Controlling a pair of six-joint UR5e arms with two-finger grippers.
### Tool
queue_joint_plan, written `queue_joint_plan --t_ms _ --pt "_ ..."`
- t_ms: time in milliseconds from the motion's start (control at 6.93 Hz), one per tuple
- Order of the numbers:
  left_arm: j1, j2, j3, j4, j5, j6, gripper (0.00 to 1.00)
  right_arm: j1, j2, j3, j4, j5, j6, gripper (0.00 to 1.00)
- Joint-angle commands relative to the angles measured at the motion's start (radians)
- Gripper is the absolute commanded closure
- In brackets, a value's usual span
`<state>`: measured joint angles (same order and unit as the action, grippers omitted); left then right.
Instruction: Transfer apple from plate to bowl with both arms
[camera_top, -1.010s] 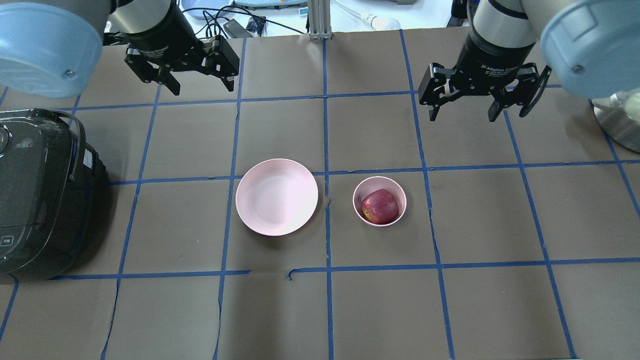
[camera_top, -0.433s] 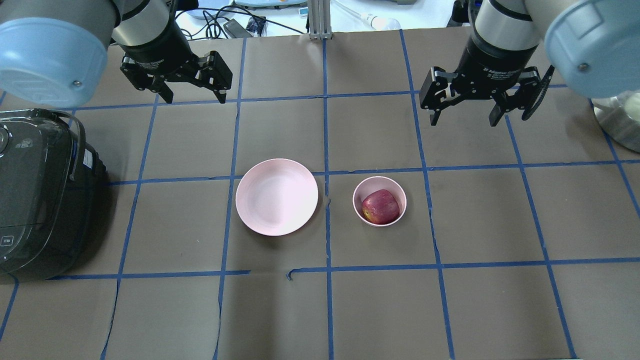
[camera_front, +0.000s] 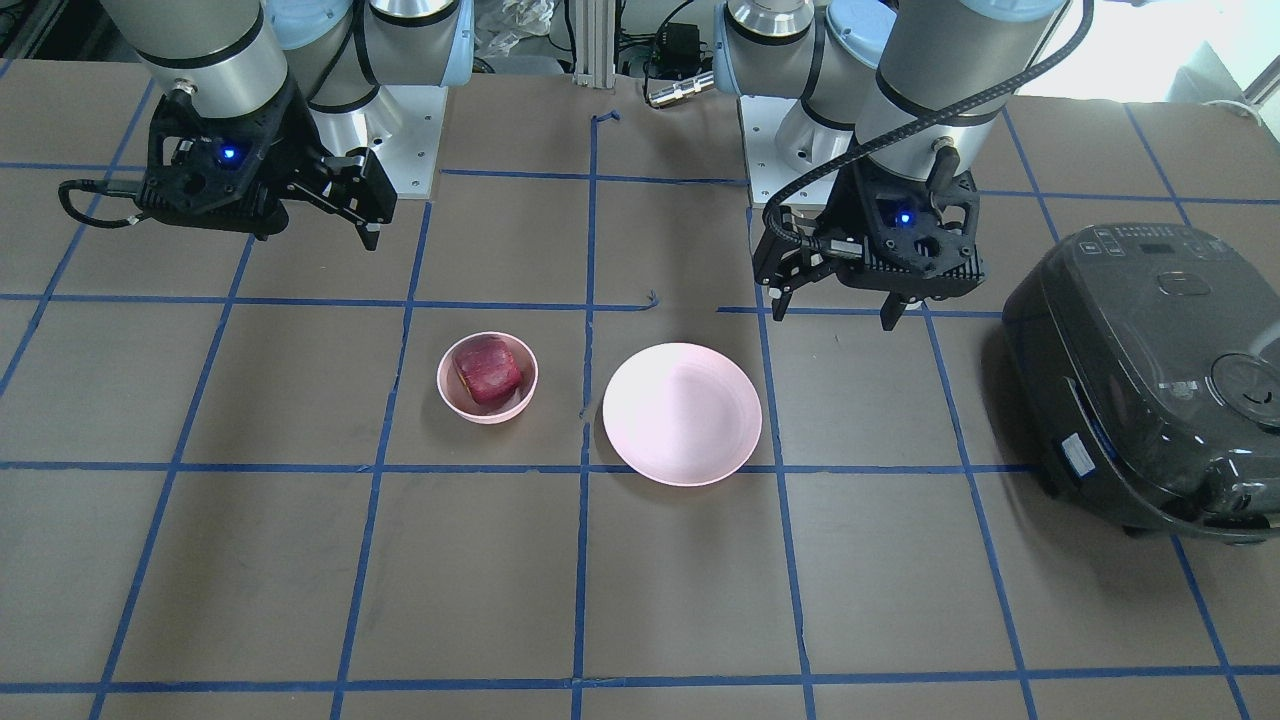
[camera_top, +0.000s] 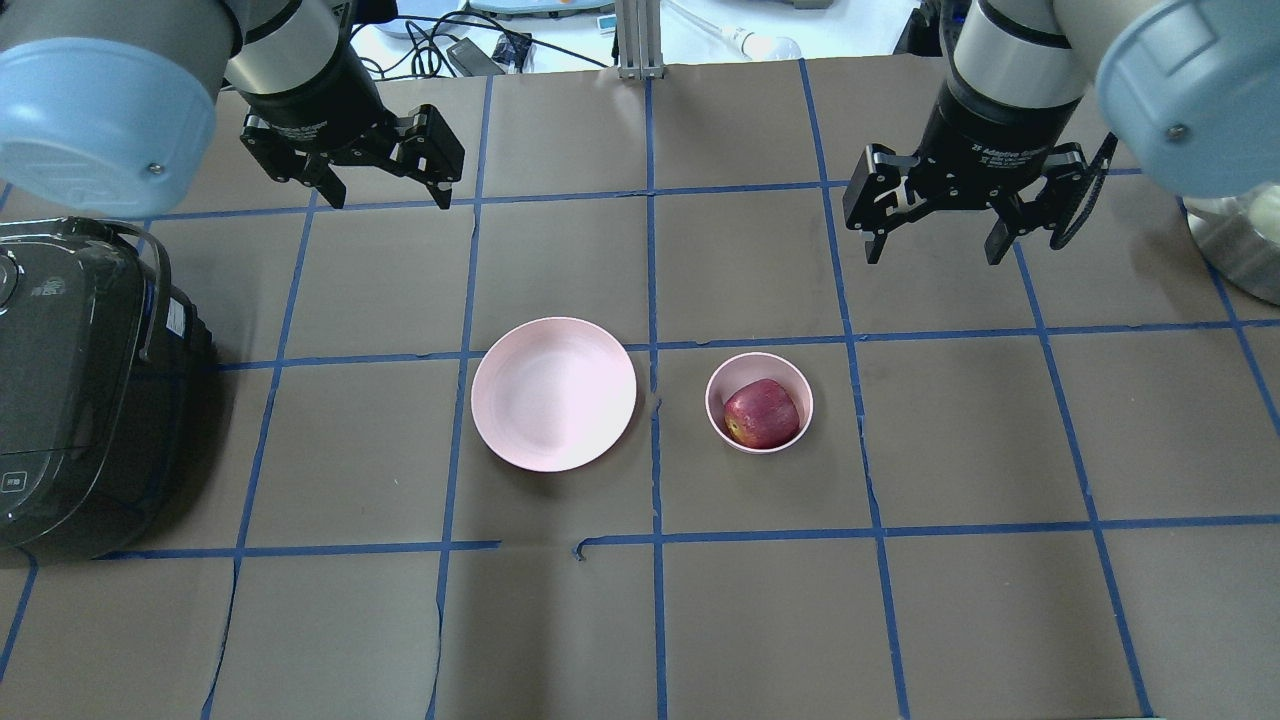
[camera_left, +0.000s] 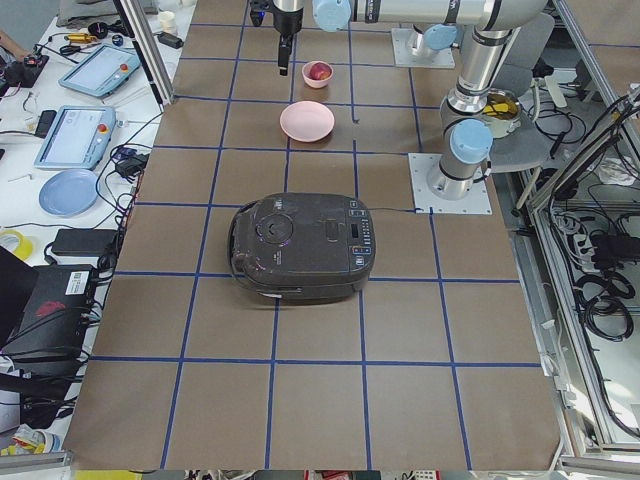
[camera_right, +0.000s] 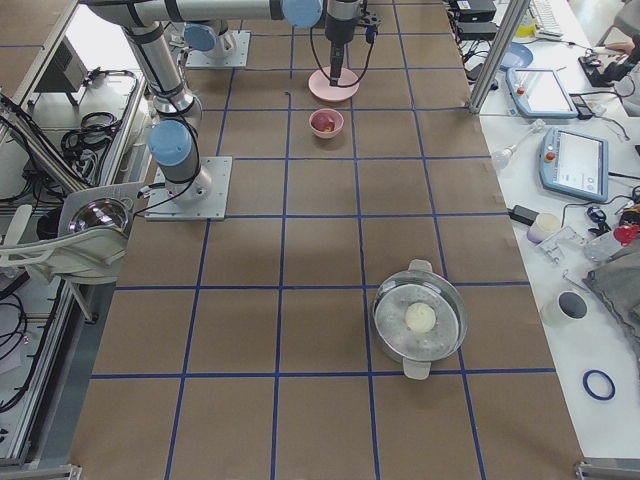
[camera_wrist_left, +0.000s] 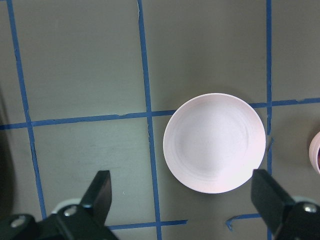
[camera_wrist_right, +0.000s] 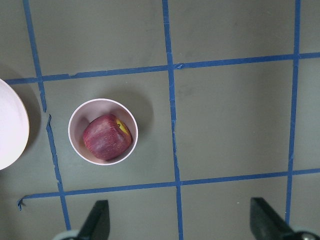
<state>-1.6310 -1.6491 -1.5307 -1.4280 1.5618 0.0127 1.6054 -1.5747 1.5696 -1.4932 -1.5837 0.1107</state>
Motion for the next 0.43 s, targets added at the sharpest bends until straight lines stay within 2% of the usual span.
queue_joint_plan --t_ms 0,288 --pt "-0.001 0.003 0.0 0.0 0.003 0.006 0.0 0.001 -0.005 0.001 0.016 -0.002 0.001 0.0" --pt "0.0 0.003 0.0 0.0 0.003 0.006 0.0 0.001 -0.008 0.001 0.019 -0.004 0.001 0.0"
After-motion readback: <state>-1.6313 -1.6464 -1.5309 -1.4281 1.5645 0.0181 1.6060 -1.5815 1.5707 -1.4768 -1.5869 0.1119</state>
